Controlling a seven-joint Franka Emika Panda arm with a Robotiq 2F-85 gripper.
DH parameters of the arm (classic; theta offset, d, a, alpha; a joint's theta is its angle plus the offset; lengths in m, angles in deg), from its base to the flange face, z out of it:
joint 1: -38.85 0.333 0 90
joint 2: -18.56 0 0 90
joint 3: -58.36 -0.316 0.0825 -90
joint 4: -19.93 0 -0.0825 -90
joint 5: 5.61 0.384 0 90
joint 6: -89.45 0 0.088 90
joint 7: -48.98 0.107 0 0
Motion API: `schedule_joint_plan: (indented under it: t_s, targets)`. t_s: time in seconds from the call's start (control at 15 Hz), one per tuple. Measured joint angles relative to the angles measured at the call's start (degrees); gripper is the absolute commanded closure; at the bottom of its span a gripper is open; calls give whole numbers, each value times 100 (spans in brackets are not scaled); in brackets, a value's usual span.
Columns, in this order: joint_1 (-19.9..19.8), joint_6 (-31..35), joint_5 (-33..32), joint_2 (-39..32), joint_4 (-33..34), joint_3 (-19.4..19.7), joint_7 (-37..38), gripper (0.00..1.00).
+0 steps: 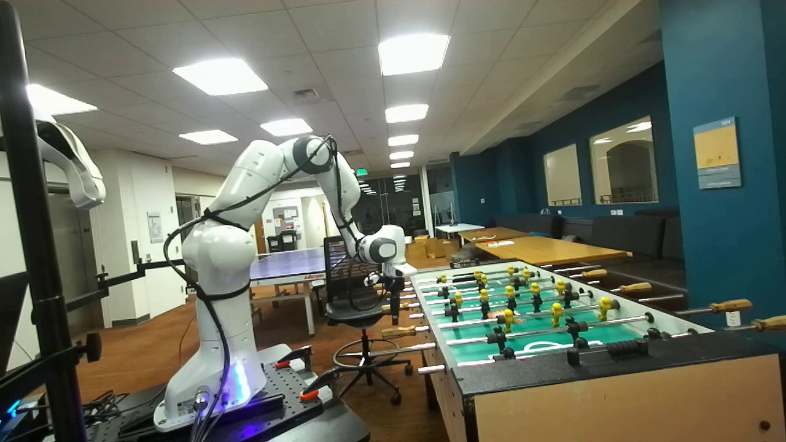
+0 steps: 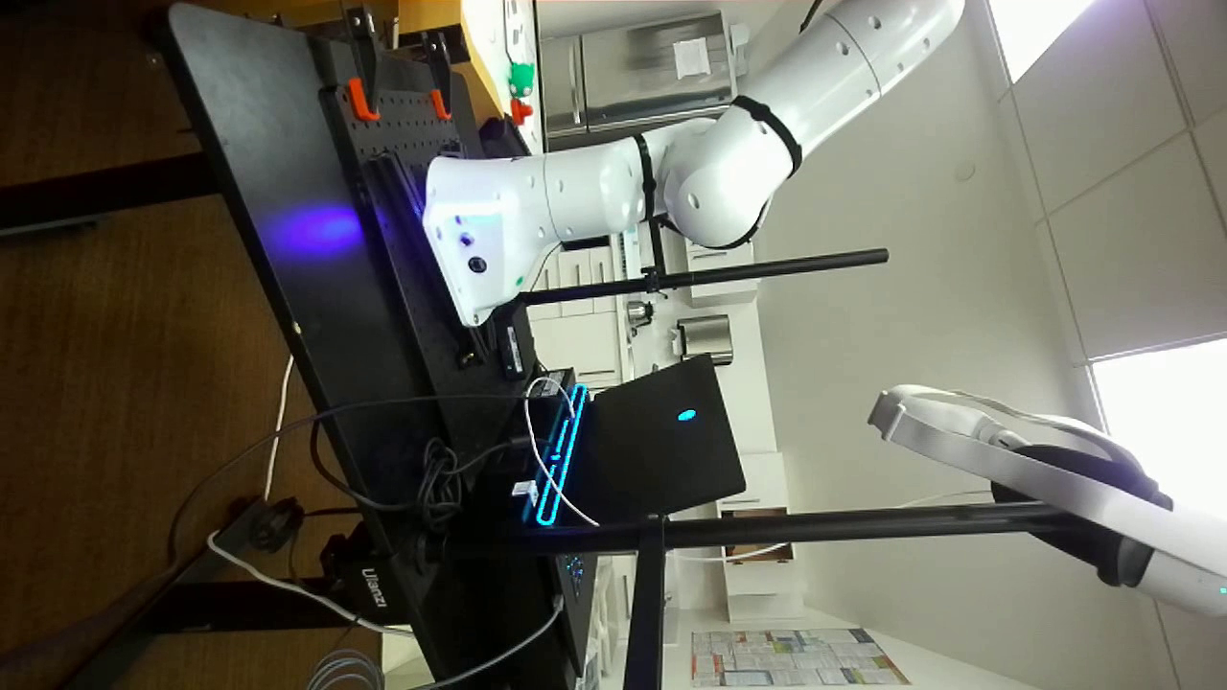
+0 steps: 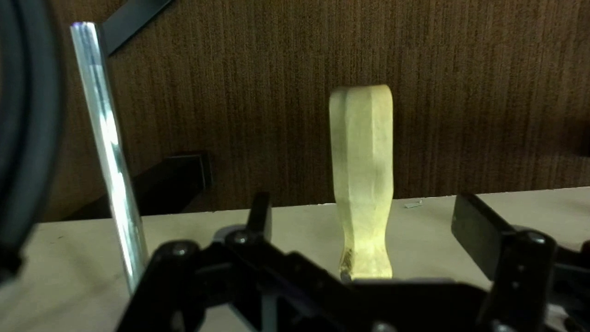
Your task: Move the throttle on the foosball table to the left
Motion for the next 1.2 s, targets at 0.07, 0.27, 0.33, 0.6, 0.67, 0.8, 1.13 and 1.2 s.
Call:
schedule_joint_plan:
  t_s: [0.07,0.27,0.33,0.6,0.67,0.8,1.13,1.2]
  targets:
    - [17,27,0,-47,2,19,4,0]
    - [53,86,0,-181,16,38,4,0]
    - [67,98,0,-222,28,38,4,0]
    - [146,104,0,-373,107,38,3,0]
    - [162,104,0,-409,134,38,3,0]
    - [179,104,2,-474,187,38,3,0]
    - [170,105,8,-610,309,42,-9,51]
    - [169,105,8,-633,329,44,-12,58]
